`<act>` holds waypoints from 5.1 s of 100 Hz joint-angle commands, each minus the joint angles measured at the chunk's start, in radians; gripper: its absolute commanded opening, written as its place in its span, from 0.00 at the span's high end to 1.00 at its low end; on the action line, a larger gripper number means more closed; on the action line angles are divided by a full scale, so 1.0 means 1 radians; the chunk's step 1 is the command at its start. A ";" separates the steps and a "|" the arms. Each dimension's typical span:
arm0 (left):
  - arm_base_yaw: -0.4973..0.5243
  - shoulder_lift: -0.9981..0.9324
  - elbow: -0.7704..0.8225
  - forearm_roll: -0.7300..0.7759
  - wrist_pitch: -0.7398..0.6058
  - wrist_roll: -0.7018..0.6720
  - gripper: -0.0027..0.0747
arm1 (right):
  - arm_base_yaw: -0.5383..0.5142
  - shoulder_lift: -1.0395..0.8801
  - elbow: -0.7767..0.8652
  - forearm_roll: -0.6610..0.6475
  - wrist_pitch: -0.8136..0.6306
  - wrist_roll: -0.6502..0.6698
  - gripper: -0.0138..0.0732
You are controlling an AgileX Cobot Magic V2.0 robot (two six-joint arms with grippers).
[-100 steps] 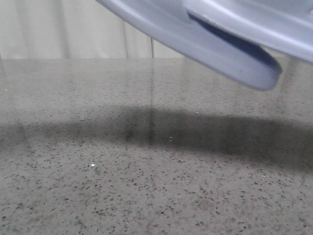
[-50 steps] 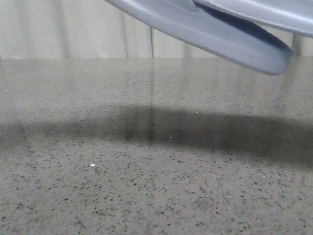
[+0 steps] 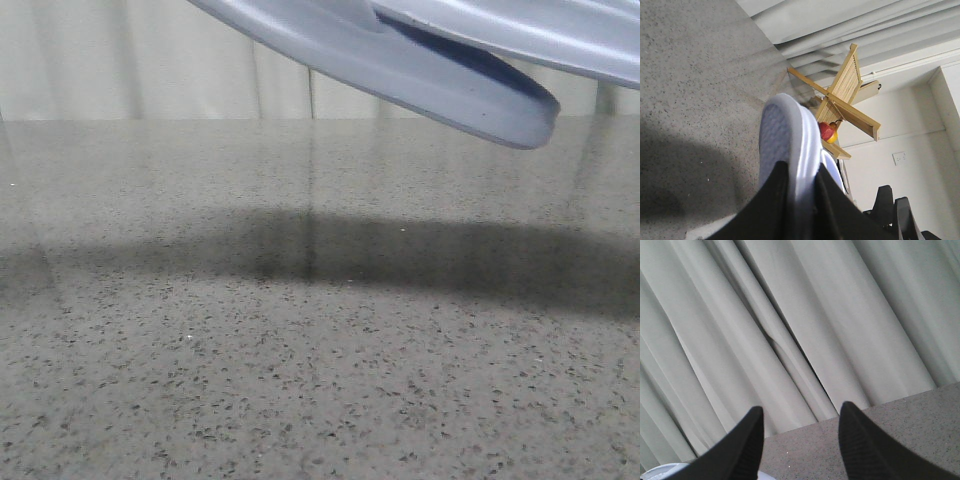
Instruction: Insert blue slippers together front up
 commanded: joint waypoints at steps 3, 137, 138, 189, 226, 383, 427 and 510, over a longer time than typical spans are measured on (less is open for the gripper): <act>-0.004 -0.011 -0.027 -0.113 0.012 0.001 0.94 | -0.002 0.008 -0.034 -0.045 -0.005 -0.019 0.51; -0.004 0.227 -0.024 -0.086 -0.077 0.077 0.65 | -0.002 0.008 -0.034 -0.035 0.002 -0.019 0.51; -0.004 0.227 -0.024 -0.085 -0.077 0.077 0.64 | -0.002 0.008 -0.034 -0.035 0.002 -0.019 0.51; -0.004 0.225 -0.024 0.125 -0.392 0.092 0.32 | -0.002 0.008 -0.034 -0.035 0.002 -0.019 0.51; -0.004 0.116 -0.024 0.146 -0.598 0.324 0.32 | -0.002 0.008 -0.034 -0.035 -0.038 -0.038 0.51; -0.004 -0.769 0.416 0.427 -0.780 0.343 0.94 | -0.002 0.008 -0.003 0.198 -0.087 -0.611 0.96; -0.004 -0.769 0.416 0.427 -0.780 0.343 0.94 | -0.002 0.008 -0.003 0.198 -0.087 -0.611 0.96; -0.004 -0.782 0.431 0.819 -0.772 0.261 0.94 | -0.002 0.008 -0.003 0.198 -0.087 -0.611 0.96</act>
